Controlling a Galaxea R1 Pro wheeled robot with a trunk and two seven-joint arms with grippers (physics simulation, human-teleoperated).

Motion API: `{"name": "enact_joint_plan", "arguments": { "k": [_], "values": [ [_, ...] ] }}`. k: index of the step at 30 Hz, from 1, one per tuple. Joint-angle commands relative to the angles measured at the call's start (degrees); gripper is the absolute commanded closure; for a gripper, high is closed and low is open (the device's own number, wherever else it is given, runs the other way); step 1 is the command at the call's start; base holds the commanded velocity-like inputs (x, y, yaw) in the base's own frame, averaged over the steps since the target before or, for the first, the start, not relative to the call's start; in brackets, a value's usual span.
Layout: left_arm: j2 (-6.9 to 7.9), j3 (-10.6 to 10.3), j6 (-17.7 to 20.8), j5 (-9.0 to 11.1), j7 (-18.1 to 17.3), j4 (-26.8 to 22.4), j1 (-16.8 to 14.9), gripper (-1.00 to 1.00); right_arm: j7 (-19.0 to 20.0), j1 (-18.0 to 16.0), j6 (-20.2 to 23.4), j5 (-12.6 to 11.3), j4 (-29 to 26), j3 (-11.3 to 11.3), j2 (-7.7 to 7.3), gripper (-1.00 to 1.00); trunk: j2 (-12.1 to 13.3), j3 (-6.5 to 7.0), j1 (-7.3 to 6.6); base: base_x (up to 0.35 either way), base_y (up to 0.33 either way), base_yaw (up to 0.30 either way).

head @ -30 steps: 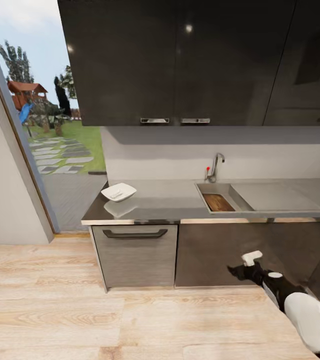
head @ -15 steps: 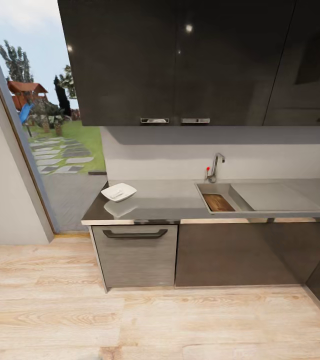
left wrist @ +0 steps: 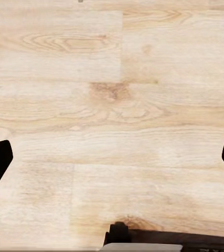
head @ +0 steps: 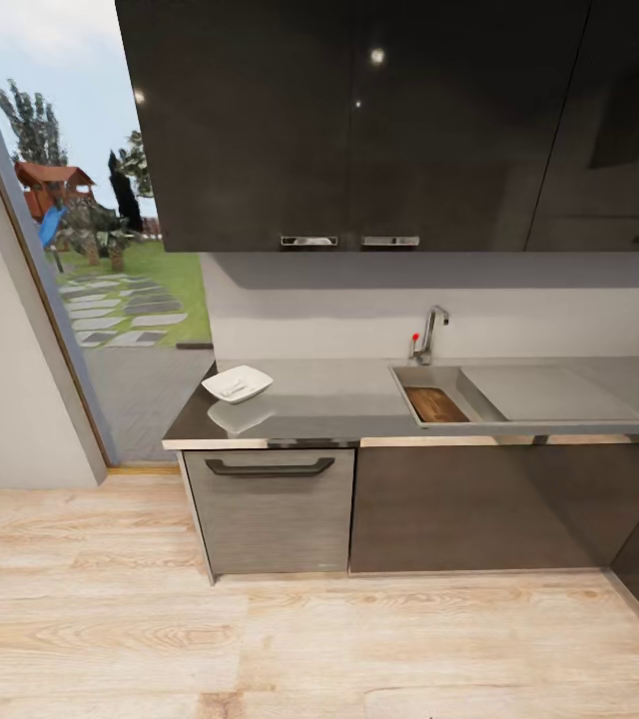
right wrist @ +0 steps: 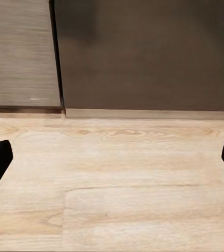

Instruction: In the kitchen, take the Vidalia onion out of the sink, dice it on the chopping board with the paring knife, put the diced onion into the bowl on the countertop, then place both the paring knife and the chopping board into the sink.

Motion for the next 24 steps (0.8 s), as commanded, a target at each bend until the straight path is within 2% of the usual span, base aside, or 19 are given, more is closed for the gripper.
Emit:
{"name": "enact_joint_plan", "arguments": {
  "k": [1,5,9,14,24],
  "values": [
    [0.01,-0.22,-0.2,0.34,0.11,0.1,-0.05,-1.0,-0.44,-0.04,-0.08,0.49,0.0,-0.4,0.11,-1.0,-0.09,-0.11,0.02,0.0,0.0,0.0],
    [0.01,-0.22,-0.2,0.34,0.11,0.31,-0.05,-1.0,-0.49,-0.04,-0.06,0.46,0.0,-0.41,0.35,-1.0,-0.09,-0.11,0.02,0.0,0.0,0.0],
    [0.01,-0.22,-3.17,0.42,0.1,1.15,-0.05,-1.0,-0.51,-0.04,-0.06,0.45,-0.03,-0.5,0.41,-1.0,-0.09,-0.11,0.02,0.0,0.0,0.0],
    [0.01,-0.16,-4.32,0.35,0.1,2.33,-0.05,-1.0,-0.61,-0.04,-0.12,0.39,-0.07,-0.5,0.41,-1.0,-0.09,-0.11,0.02,0.038,0.001,0.0],
    [0.42,-0.06,-4.43,0.39,0.1,2.48,-0.05,-1.0,-0.68,-0.04,-0.14,0.36,-0.08,-0.5,0.41,-1.0,-0.09,0.14,0.02,0.248,0.107,0.0]
  ]
}}
